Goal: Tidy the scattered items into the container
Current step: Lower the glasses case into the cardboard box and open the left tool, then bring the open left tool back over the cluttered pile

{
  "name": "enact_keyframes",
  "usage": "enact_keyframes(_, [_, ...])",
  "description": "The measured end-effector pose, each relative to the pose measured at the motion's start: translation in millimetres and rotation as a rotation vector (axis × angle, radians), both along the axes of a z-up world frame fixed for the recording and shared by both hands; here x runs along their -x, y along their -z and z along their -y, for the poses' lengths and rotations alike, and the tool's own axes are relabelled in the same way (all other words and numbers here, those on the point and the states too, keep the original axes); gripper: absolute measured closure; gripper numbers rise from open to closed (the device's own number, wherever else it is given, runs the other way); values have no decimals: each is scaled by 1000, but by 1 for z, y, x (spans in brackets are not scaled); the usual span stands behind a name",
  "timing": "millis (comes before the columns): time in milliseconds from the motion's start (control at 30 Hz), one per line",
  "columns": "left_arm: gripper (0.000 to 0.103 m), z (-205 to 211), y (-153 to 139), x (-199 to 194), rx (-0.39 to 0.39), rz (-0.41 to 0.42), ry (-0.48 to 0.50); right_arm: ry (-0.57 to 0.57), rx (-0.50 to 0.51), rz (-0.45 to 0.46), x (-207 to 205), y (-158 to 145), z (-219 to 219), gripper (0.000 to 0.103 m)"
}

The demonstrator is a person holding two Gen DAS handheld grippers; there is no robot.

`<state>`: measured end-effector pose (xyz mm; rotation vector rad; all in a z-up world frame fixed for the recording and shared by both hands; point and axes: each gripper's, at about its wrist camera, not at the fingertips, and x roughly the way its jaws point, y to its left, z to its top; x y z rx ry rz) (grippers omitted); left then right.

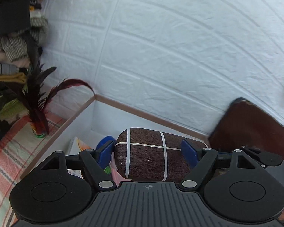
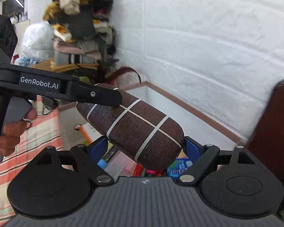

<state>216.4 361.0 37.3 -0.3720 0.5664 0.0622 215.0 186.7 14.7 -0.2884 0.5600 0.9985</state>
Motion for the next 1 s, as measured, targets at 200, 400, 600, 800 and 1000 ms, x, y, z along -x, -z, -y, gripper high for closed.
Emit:
enact_keyframes(200, [17,-27,23,-45,9,-22,-26,25,54,-44,-38,23,-36,15])
enact_keyframes(400, [4,-35,29,-46,-5,-70,-101,48,141,-16,-42,33,-48,6])
enact_keyframes(600, [0,-25,14,-17,-37,-125,-98,65,45,-57,-26,20,-13,6])
enact_keyframes(800, [0,5,-9,26,-66,-223,-119,98,-63,-115,7,-9,32,5])
enact_keyframes(1000, [0,64,-34,107,-133,-188,-68,155,-269,-170,70,-48,126,1])
